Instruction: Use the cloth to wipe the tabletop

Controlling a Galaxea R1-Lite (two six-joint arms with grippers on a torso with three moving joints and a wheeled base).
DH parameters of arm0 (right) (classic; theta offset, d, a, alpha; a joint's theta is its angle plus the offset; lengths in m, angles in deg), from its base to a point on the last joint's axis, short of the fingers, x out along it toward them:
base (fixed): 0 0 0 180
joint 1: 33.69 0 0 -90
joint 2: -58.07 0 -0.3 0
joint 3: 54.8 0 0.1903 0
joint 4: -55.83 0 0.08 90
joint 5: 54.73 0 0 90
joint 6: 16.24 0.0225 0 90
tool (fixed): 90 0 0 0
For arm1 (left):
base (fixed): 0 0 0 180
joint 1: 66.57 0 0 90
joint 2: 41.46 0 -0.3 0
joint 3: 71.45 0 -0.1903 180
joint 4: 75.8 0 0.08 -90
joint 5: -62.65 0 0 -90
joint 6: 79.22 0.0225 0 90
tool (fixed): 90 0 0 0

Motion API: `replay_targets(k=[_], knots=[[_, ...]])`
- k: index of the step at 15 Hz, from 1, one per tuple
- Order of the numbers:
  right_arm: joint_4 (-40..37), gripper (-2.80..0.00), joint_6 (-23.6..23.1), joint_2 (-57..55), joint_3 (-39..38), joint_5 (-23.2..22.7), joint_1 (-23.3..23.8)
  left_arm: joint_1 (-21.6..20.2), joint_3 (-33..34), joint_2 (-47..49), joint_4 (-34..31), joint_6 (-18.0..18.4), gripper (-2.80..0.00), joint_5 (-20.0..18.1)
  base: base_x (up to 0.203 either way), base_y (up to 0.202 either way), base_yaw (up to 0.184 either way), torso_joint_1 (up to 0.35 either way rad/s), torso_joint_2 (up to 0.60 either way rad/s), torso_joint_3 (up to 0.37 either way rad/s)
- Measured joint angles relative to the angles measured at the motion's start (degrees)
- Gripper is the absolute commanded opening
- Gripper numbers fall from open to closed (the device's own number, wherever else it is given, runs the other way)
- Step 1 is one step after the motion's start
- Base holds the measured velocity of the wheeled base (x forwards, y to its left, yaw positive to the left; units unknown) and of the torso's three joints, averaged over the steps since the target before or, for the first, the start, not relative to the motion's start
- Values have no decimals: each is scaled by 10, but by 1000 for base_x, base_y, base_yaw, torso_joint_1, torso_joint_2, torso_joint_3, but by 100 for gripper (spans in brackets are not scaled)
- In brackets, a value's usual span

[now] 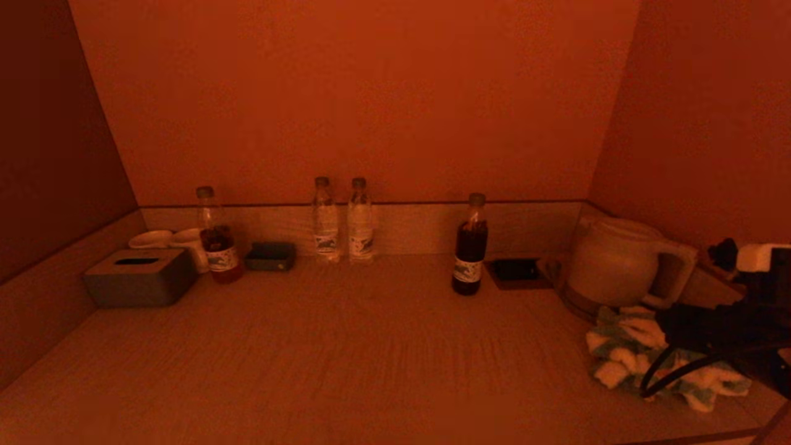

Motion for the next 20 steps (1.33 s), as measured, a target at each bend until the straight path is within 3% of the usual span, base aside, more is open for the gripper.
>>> replay_targets(k=[4,5,6,13,20], knots=[[0,0,0,11,-6,-1,0,-1,0,0,0,0,-280,0,0,0,0,0,0,0],[0,-78,-1,23,-11,-3,-1,-1,0,0,0,0,-280,0,0,0,0,0,0,0],[-1,-280,-3,37,-17,-8,-2,-1,0,0,0,0,-280,0,0,0,0,0,0,0],[-18,-280,-35,172,-39,-72,-11,-1,0,0,0,0,-280,0,0,0,0,0,0,0],[-72,-280,-48,296,-40,-82,-47,-1,0,0,0,0,-280,0,0,0,0,0,0,0]])
